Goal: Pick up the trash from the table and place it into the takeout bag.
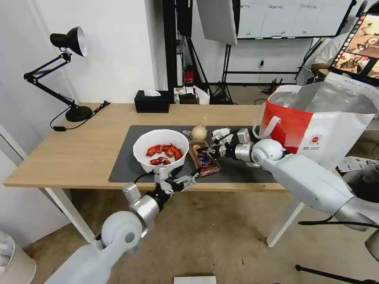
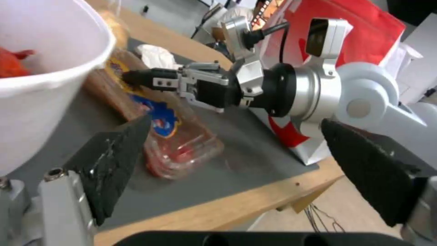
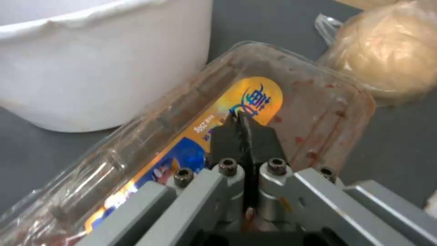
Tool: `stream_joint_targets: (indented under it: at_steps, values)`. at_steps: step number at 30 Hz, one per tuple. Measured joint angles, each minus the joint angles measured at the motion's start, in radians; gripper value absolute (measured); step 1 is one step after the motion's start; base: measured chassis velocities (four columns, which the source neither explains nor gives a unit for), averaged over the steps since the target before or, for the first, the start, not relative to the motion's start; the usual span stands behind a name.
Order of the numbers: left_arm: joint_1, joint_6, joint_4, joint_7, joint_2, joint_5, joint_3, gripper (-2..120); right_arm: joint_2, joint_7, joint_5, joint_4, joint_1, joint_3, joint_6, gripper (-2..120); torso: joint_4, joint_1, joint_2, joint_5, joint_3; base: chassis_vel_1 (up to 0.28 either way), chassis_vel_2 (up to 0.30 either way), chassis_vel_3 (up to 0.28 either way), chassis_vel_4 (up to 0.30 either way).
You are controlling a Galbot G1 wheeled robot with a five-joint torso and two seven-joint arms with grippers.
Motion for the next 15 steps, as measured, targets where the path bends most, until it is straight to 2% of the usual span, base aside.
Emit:
stream_joint_targets:
  at_steps: [8,13,15]
  values:
    - [-0.096,0.000,0.108,-0.026,-0.049,-0.008,0.056,100,-0.011,-0.002,0.000,0.003,-0.011,0.012,0.001,0,-0.0001,0.000,0.000,0.0001,0.000,0.000,0.000,0.000,0.000]
    - [-0.127,-0.002,0.146,-0.040,-0.064,-0.019,0.069,100,-0.011,-0.002,0.000,0.006,-0.019,0.020,0.001,0,-0.0001,0.000,0.000,0.0000,0.000,0.000,0.000,0.000,0.000]
    - [-0.148,-0.002,0.170,-0.063,-0.076,-0.026,0.080,100,-0.011,-0.002,0.000,0.007,-0.022,0.023,0.002,0,-0.0001,0.000,0.000,0.0000,0.000,0.000,0.000,0.000,0.000]
